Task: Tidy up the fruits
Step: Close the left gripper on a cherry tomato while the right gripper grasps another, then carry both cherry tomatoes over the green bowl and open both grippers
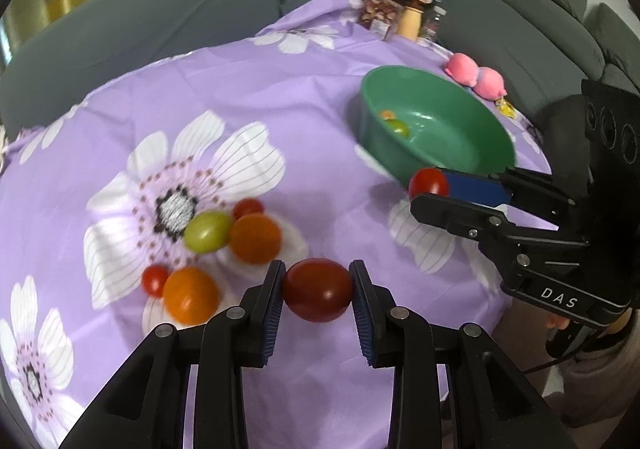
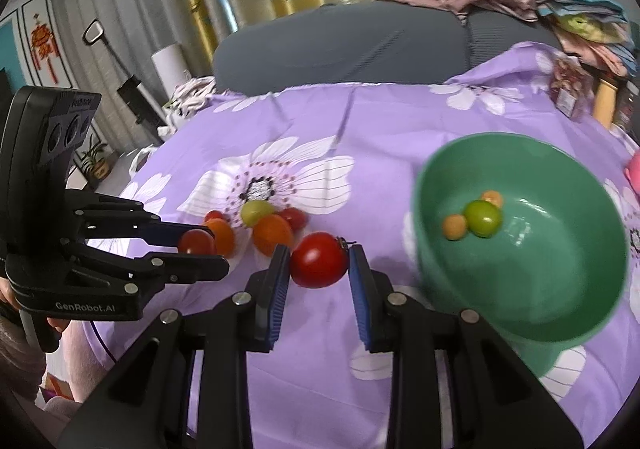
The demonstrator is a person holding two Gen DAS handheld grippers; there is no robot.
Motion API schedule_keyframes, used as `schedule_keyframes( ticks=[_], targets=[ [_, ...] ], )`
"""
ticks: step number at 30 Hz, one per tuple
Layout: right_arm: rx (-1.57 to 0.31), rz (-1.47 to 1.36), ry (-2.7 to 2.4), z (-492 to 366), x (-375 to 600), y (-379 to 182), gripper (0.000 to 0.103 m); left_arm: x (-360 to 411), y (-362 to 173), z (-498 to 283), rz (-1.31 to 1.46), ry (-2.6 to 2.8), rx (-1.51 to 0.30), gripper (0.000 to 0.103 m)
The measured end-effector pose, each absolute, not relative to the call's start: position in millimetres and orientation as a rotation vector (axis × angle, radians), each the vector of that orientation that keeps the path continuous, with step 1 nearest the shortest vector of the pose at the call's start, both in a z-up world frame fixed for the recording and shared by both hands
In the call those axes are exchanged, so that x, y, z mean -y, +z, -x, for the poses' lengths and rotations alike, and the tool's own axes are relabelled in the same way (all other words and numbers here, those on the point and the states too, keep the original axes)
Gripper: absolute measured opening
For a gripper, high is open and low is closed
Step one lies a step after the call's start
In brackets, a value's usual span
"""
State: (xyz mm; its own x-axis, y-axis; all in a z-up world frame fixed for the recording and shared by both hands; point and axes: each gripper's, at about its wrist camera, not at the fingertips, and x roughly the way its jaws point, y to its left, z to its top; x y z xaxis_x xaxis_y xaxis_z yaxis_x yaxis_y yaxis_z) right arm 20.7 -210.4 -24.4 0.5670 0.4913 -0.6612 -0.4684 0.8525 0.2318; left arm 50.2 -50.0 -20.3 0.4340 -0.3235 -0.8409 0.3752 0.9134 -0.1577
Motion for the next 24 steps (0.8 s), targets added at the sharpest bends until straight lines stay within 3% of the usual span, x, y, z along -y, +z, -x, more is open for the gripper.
schedule_keyframes(
  ticks=[24],
  targets=[
    [-0.732, -0.119, 0.380, -28, 291, -25, 0.030, 152, 7, -104, -0.105, -0.630, -0.993, 0.033]
  ],
)
